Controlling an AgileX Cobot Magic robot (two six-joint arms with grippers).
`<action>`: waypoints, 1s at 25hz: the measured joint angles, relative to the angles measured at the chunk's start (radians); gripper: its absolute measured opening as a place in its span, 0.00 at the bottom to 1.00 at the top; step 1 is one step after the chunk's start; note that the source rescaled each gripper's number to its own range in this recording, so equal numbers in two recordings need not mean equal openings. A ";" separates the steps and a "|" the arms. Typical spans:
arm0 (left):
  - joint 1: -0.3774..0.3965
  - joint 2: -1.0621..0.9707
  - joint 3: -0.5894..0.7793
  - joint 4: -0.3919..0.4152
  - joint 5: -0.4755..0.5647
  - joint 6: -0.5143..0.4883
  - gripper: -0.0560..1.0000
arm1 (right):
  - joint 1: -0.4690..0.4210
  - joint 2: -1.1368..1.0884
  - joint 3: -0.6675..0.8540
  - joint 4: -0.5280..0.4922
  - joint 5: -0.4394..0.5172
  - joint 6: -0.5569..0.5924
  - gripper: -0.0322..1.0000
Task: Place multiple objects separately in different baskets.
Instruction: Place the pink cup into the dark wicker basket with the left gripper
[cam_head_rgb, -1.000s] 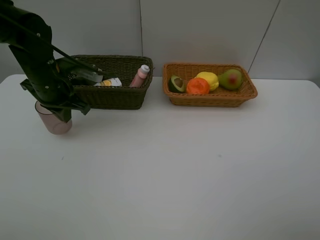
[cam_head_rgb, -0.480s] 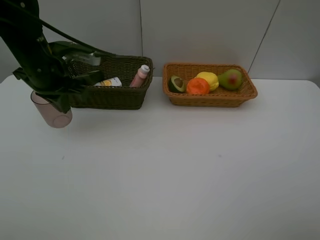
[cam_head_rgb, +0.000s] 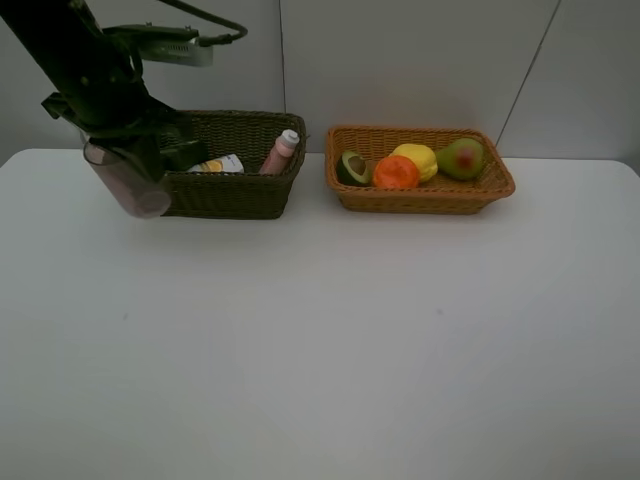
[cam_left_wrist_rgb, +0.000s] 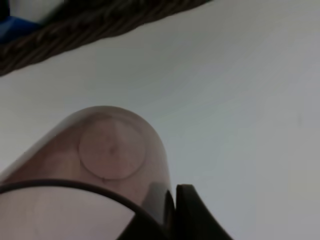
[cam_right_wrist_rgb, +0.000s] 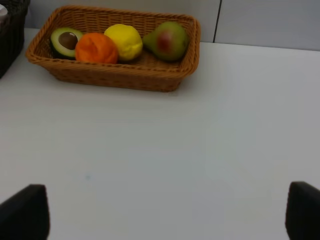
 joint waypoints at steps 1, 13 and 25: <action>0.000 0.000 -0.014 -0.005 0.000 0.004 0.05 | 0.000 0.000 0.000 0.000 0.000 0.000 1.00; 0.000 0.000 -0.098 -0.020 -0.211 0.020 0.05 | 0.000 0.000 0.000 0.000 0.000 0.000 1.00; 0.000 0.090 -0.098 -0.099 -0.471 0.123 0.05 | 0.000 0.000 0.000 0.000 0.000 0.000 1.00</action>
